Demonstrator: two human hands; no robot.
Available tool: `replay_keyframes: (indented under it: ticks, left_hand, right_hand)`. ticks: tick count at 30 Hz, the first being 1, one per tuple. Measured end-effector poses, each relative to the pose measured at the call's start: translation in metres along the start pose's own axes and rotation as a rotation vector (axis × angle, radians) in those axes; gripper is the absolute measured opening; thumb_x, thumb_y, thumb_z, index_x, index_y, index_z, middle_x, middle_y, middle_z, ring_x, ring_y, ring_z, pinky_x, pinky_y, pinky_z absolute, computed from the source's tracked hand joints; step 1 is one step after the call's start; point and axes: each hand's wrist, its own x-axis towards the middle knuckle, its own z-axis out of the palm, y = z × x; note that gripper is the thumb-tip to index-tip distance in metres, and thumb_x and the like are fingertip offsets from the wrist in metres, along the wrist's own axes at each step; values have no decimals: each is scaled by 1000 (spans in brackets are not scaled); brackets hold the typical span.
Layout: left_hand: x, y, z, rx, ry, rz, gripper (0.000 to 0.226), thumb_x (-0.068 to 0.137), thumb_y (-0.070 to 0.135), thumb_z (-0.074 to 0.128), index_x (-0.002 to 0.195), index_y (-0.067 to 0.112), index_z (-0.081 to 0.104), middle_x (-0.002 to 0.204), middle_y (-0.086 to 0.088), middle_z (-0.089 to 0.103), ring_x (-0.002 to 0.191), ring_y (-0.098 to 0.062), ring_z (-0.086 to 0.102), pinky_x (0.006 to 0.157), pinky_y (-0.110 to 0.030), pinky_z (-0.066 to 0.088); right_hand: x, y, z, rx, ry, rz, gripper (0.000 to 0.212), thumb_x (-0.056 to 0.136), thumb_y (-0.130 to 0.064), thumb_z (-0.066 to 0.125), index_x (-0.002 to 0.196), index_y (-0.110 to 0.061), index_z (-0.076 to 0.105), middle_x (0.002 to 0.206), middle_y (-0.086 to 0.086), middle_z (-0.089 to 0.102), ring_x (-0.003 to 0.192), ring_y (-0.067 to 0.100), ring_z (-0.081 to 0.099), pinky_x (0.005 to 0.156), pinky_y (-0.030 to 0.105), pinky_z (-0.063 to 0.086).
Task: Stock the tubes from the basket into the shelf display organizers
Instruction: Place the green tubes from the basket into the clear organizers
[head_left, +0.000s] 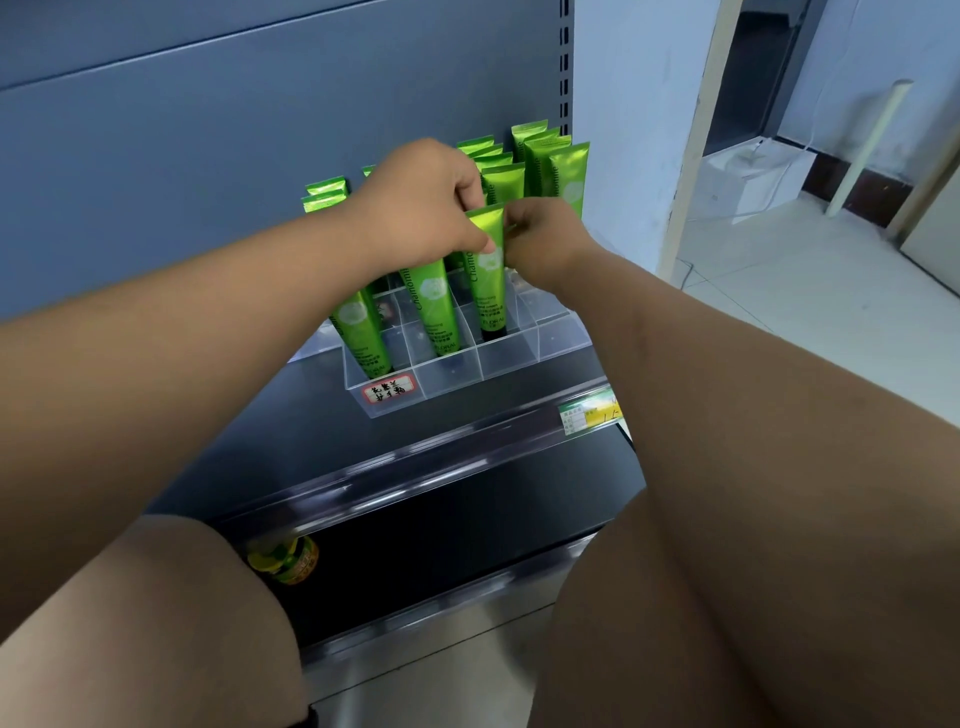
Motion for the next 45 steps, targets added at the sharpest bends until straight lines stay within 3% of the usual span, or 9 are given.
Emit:
replay_keyframes:
  ticks: [4,8,12,18,23,30,35,38,45]
  left_hand:
    - [0,-4,5,38,-19,10,33,72,31,91,85,12,68,74,6,55,75,-19,52,69,-32,43]
    - [0,-7,5,59,-24,2,33,73,33,91,84,15,66,75,4,56,75,-19,52,67,-30,41]
    - [1,-10,5,54,-28,-8,33,73,33,90,84,17,64,75,5,55,76,-20,53,67,-30,41]
    - [-1,-9,6,65,-5,20,35,74,33,90,94,13,70,92,-5,67,85,-23,60,77,-37,50]
    - [-3,-11,7,48,3,14,39,74,34,89,100,12,71,87,-2,62,80,-20,55,75,-35,48]
    - [-8,-9,6,66,9,7,39,74,36,89,101,13,72,96,-4,69,92,-26,64,83,-44,54]
    - [-11,-3,5,105,4,19,36,77,38,86,100,14,72,98,-4,70,93,-24,63,83,-41,54]
    - [-13,-3,5,116,9,33,34,78,37,86,99,15,72,96,-2,68,91,-24,62,81,-40,53]
    - [-14,-7,8,184,53,49,35,79,38,84,99,13,71,95,-4,66,92,-27,60,81,-43,52]
  right_hand:
    - [1,3,1,-2,2,-4,39,80,10,54,60,-24,54,89,1,61,70,13,51,68,22,43]
    - [3,6,2,23,-1,2,36,80,6,58,64,-26,59,79,-1,62,63,9,50,68,24,46]
    - [7,7,7,-7,-2,-1,34,79,3,59,64,-28,61,68,-10,55,69,17,53,68,25,46]
    - [9,7,8,-41,-7,0,34,81,3,55,66,-26,62,68,-7,56,69,19,52,63,26,46]
    - [9,7,10,-28,10,3,34,83,3,54,65,-25,60,68,-8,55,66,15,50,64,23,44]
    - [9,3,9,-40,0,8,40,87,6,46,61,-23,50,63,-5,47,58,13,43,52,21,35]
    - [11,2,10,-55,-11,20,27,88,5,50,79,-17,63,65,-3,52,61,14,46,51,21,37]
    - [9,1,7,-47,-23,17,33,87,7,46,70,-19,56,65,-5,47,58,11,41,46,18,34]
    - [9,4,5,47,-25,33,30,81,3,66,70,-25,62,66,-7,56,57,7,48,55,18,41]
